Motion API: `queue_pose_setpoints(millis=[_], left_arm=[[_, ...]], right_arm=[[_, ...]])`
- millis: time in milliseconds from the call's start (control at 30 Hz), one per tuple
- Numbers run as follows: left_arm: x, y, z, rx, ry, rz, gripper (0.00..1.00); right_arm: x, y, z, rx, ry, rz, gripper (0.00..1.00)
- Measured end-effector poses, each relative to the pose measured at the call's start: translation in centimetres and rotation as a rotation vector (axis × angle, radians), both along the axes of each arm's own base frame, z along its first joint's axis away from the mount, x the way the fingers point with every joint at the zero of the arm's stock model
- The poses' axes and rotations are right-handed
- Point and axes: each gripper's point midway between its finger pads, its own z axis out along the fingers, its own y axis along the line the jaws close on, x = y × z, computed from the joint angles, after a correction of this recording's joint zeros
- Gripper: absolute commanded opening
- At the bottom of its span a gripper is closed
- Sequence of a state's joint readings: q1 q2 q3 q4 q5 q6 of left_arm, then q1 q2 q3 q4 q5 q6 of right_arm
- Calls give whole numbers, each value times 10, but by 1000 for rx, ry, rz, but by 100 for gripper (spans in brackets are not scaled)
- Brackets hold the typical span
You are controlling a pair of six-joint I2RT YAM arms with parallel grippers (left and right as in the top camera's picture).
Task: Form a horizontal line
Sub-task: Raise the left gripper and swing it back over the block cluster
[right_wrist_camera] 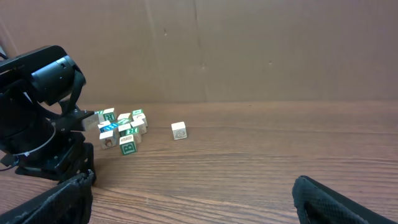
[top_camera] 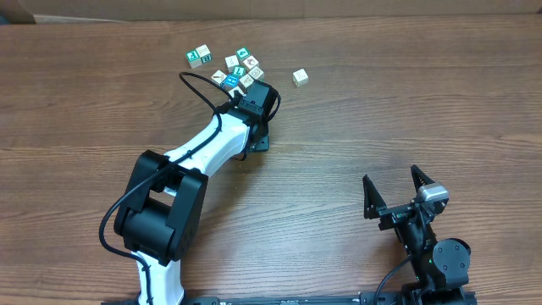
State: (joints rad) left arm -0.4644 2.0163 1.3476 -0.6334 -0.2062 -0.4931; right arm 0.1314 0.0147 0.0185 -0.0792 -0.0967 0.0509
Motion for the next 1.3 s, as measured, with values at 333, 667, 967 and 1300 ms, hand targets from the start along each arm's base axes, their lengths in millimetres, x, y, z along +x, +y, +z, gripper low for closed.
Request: queue_pose_setpoints(millis=[333,667,967,1300], left_arm=[[43,-14,67,59,-92,-149,80],[101,-40,159,17,-358,-230,78],[101,-54,80,-2,-202,-272,76],[104,-58,21,7,-127,-280,74]], right_arm=[[0,0,0,0,1,0,100],[0,0,0,1,1,0,100],[0,0,0,0,1,0,100],[0,0,0,1,1,0,100]])
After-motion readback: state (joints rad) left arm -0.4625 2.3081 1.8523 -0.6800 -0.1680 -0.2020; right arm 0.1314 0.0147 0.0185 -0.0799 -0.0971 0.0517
